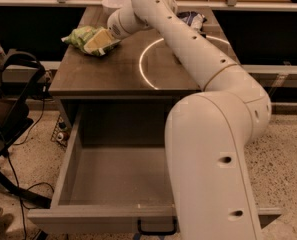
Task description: Place green jalapeno chip bag into top drawer
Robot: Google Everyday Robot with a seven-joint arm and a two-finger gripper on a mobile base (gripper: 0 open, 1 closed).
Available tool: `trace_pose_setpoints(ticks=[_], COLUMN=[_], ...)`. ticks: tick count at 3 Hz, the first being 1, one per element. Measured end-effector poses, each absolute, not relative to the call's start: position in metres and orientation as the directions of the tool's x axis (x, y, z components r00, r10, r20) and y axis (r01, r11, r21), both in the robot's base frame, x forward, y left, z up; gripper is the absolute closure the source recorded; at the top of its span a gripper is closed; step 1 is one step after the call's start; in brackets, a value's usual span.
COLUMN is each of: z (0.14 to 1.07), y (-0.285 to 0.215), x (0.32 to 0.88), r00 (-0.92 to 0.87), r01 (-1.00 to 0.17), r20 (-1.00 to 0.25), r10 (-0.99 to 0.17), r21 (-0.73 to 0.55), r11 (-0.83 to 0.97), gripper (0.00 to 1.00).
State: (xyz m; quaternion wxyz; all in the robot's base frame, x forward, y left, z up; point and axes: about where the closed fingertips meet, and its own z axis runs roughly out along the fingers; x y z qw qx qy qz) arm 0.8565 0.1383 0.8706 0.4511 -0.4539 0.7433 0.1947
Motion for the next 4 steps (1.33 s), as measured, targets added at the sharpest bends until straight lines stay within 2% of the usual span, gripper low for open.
trace_pose_setpoints(ticks=[1,2,3,4], z=[0.853,0.84,0.838,0.833], y=[0.155,0.168,0.171,0.175], x=[0.853,0.849,0.848,0.847], r00=[-0.212,-0.24,-0.241,-0.242], r01=[-0.866,-0.875,-0.877,-0.879], r20=[-0.837,-0.836,-0.834,-0.832], r10=[-0.504,-0.494,-0.496,-0.498], r21=[-0.077,-0.035,-0.033,-0.029], r11=[0.493,0.483,0.48,0.475], gripper=[0.0,0.18,0.41,0.73])
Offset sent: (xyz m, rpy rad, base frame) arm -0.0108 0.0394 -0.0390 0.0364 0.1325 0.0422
